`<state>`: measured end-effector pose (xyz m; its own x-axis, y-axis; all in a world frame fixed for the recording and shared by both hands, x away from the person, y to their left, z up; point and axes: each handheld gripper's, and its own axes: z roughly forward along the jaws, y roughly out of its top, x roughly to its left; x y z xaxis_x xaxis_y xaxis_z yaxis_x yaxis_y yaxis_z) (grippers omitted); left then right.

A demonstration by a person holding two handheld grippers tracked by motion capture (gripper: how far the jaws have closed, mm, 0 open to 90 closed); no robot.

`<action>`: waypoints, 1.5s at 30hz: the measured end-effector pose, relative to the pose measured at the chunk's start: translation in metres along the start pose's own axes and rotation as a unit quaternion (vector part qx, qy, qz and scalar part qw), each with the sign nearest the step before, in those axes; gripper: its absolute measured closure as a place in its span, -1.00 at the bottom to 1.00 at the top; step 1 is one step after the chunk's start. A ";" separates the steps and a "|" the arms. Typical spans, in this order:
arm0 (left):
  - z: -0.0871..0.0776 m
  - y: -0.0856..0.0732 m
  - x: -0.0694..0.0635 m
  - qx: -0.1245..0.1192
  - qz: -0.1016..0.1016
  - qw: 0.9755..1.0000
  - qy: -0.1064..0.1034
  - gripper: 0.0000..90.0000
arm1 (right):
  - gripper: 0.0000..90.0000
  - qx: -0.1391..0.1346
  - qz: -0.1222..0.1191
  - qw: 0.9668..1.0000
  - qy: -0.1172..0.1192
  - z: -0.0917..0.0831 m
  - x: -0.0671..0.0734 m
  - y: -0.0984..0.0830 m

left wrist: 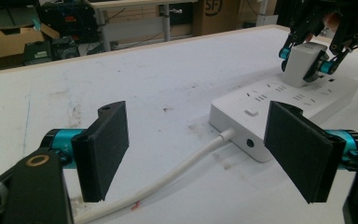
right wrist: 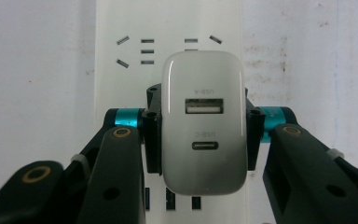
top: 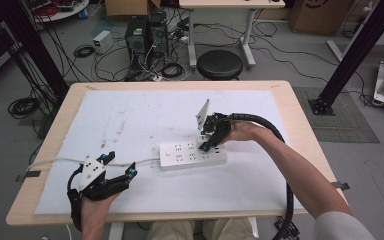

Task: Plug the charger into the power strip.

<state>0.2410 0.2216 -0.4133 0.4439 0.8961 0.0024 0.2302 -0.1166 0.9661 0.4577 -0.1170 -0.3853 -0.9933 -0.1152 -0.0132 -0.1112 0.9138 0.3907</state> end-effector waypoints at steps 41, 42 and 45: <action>-0.001 -0.003 0.005 -0.004 -0.007 1.000 -0.001 -0.51 | -0.53 -0.056 0.067 0.996 -0.008 -0.008 0.002 -0.007; 0.000 -0.003 0.006 -0.004 -0.007 1.000 -0.001 -0.51 | -0.55 -0.064 0.072 0.995 -0.011 -0.009 0.004 -0.009; 0.002 -0.002 0.006 -0.005 -0.004 1.000 -0.003 -0.51 | -0.59 -0.088 0.104 0.990 -0.028 -0.012 0.007 -0.016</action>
<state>0.2447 0.2267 -0.4158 0.4471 0.8945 -0.0076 0.2260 -0.1047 0.9685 0.4528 -0.1374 -0.3811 -0.9949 0.0946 0.0356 0.0987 0.8332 0.5441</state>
